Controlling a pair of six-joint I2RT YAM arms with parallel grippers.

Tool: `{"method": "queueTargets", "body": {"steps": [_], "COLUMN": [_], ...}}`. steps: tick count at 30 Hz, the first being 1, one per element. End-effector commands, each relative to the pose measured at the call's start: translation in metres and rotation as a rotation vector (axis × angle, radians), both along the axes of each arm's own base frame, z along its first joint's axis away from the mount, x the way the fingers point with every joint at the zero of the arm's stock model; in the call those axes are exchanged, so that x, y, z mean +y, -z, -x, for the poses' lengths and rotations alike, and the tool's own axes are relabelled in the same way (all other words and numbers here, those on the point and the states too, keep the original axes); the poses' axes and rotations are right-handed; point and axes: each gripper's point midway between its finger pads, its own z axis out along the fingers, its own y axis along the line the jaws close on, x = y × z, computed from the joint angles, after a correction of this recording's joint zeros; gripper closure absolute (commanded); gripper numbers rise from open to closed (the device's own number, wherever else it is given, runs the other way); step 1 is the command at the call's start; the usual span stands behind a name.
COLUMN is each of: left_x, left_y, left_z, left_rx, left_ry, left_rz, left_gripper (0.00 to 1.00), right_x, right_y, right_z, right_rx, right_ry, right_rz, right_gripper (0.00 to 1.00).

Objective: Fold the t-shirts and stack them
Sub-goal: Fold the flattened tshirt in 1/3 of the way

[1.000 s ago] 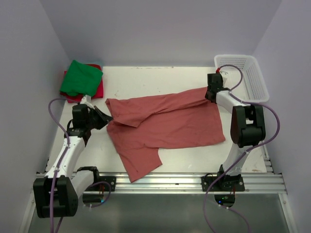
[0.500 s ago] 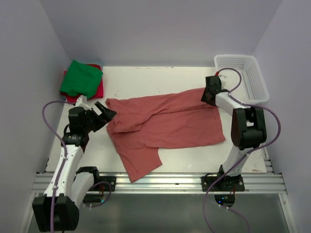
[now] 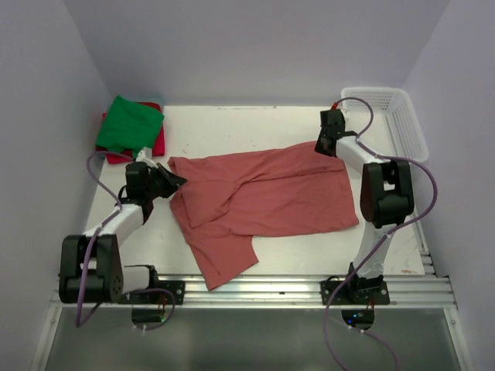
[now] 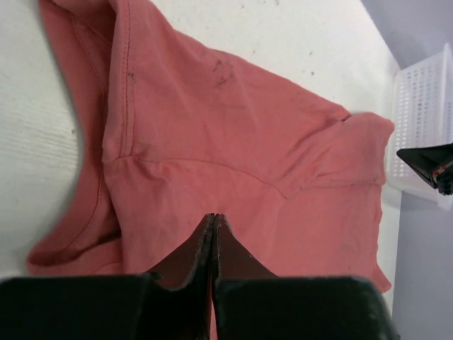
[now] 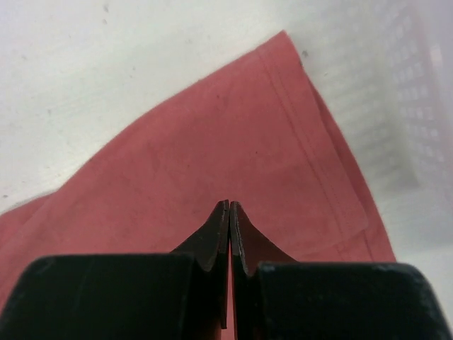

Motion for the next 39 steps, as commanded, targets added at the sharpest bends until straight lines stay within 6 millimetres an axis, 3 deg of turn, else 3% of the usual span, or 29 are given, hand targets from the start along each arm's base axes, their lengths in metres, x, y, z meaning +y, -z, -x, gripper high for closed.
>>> {"method": "queueTargets", "body": {"steps": [1, 7, 12, 21, 23, 24, 26, 27, 29, 30, 32, 37, 39], "left_x": [-0.012, -0.011, 0.002, 0.012, 0.015, 0.015, 0.019, 0.019, 0.023, 0.024, 0.03, 0.037, 0.037], "left_y": [-0.008, 0.017, 0.036, 0.071, 0.087, 0.083, 0.094, 0.087, 0.099, 0.091, 0.103, 0.097, 0.088], "left_z": [-0.036, -0.056, -0.061, -0.105, -0.108, -0.117, -0.124, -0.135, -0.143, -0.156, -0.162, -0.194, -0.209], "left_rx": [-0.133, -0.091, -0.016, 0.072, 0.115, 0.098, 0.125, 0.105, 0.14, 0.114, 0.155, 0.111, 0.04], "left_ry": [0.063, 0.028, -0.03, -0.083, -0.098, -0.098, -0.107, -0.107, -0.108, -0.11, -0.119, -0.098, -0.074], "left_rz": [0.034, 0.067, 0.011, -0.006, -0.009, -0.009, -0.013, -0.013, -0.007, -0.01, -0.008, 0.018, 0.03], "left_gripper": [1.0, 1.0, 1.0, 1.0, 1.0, 1.0, 1.0, 1.0, 1.0, 1.0, 1.0, 1.0, 1.0], "right_x": [0.008, 0.007, 0.006, 0.011, 0.012, 0.013, 0.015, 0.015, 0.015, 0.016, 0.014, 0.015, 0.02], "right_y": [0.019, 0.043, 0.05, 0.059, 0.061, 0.061, 0.062, 0.063, 0.064, 0.061, 0.067, 0.069, 0.059], "right_z": [-0.007, 0.003, 0.009, 0.007, 0.007, 0.008, 0.008, 0.006, 0.005, 0.002, 0.0, -0.019, -0.033], "right_rx": [0.033, 0.075, 0.084, 0.114, 0.117, 0.122, 0.124, 0.125, 0.128, 0.125, 0.142, 0.141, 0.101], "right_ry": [-0.023, -0.022, -0.015, -0.007, -0.006, -0.009, -0.01, -0.008, -0.009, -0.01, -0.006, 0.001, -0.008], "right_rz": [-0.036, -0.032, -0.033, -0.06, -0.07, -0.075, -0.084, -0.084, -0.084, -0.084, -0.067, -0.063, -0.087], "right_gripper": [1.0, 1.0, 1.0, 1.0, 1.0, 1.0, 1.0, 1.0, 1.0, 1.0, 1.0, 1.0, 1.0]}}
